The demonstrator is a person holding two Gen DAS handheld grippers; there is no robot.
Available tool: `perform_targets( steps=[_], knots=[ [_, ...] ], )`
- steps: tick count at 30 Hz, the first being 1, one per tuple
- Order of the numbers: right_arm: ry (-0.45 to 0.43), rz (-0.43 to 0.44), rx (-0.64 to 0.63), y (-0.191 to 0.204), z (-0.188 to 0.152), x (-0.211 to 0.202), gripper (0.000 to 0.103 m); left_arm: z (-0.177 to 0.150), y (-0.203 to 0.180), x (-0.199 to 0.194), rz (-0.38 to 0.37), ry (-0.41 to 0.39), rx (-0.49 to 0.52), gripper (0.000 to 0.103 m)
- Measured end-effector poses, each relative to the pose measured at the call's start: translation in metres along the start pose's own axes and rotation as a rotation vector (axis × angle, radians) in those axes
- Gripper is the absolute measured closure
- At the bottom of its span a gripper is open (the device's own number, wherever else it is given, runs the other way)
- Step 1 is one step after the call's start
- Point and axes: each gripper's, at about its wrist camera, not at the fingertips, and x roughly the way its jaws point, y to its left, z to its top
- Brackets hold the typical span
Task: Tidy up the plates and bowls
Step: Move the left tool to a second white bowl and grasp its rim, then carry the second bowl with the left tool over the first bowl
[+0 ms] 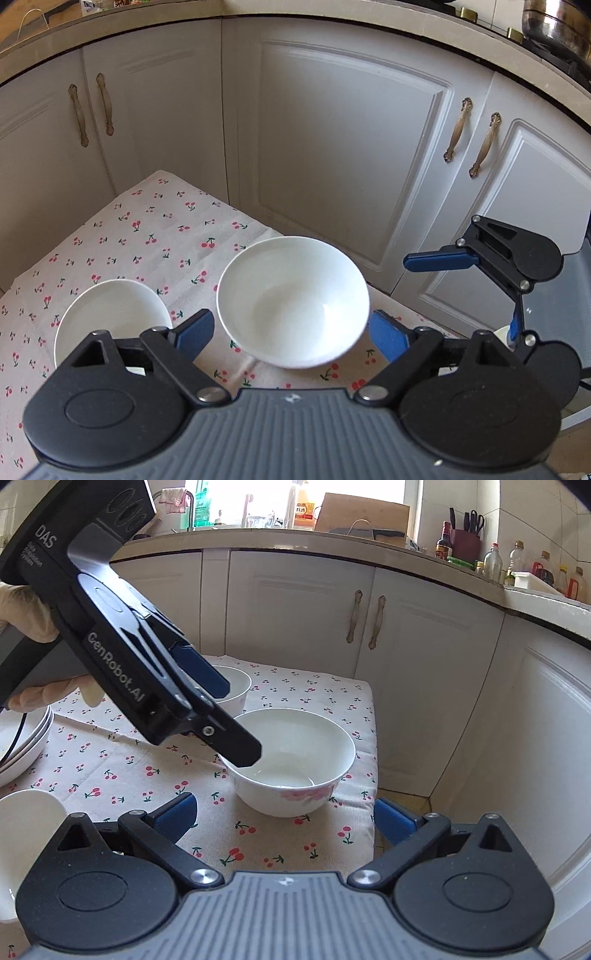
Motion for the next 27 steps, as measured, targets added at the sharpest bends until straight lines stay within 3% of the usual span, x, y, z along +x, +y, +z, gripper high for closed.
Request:
perform_targets(
  steps=[7,11,27],
  knots=[
    [0.021,0.023,-0.003,-0.006,0.003,0.027,0.002,0.010,0.010,0.028,-0.002,0.018,-0.005,0.013],
    [0.037,0.030,0.009,-0.009,0.004,0.038,0.010,0.012,0.012,0.037,-0.012,0.018,-0.008,0.015],
    [0.041,0.048,0.002,-0.009,0.007,0.043,0.020,0.013,0.017,0.050,-0.048,0.038,-0.005,0.019]
  ],
)
